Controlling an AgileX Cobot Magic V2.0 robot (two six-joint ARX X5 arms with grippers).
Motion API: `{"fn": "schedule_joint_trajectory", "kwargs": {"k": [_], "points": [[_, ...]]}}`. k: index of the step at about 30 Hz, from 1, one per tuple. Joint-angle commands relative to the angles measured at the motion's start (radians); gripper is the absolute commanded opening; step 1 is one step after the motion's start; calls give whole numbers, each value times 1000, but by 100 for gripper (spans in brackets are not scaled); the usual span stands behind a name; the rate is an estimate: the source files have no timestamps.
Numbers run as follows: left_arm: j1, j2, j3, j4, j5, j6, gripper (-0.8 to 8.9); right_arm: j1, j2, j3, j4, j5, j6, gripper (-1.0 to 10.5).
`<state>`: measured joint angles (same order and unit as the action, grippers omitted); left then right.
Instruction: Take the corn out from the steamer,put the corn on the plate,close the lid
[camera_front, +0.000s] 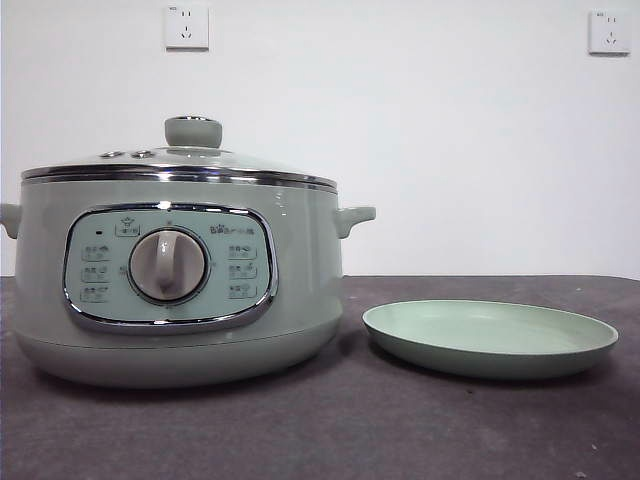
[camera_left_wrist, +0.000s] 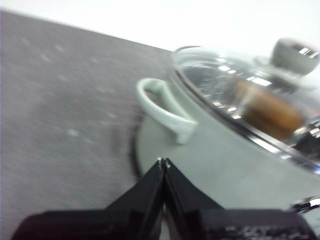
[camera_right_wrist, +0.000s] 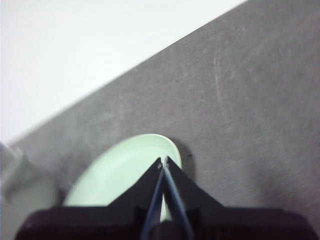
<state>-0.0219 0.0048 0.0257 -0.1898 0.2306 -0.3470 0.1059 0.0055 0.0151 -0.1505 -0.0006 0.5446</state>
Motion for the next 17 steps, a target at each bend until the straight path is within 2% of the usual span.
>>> {"fn": "schedule_joint_trajectory", "kwargs": {"k": [1, 6, 9, 13, 17], "points": [[2, -3, -13, 23, 31, -127, -5, 0, 1, -7, 16, -8, 146, 0], [2, -3, 22, 21, 63, -124, -8, 0, 6, 31, 2, -106, 82, -11], [2, 13, 81, -24, 63, -112, -8, 0, 36, 91, -35, -132, 40, -11], [2, 87, 190, -75, 72, -37, -8, 0, 132, 208, -93, -166, -62, -11], [2, 209, 310, -108, 121, 70, -8, 0, 263, 341, -138, -212, -172, -11]]}}
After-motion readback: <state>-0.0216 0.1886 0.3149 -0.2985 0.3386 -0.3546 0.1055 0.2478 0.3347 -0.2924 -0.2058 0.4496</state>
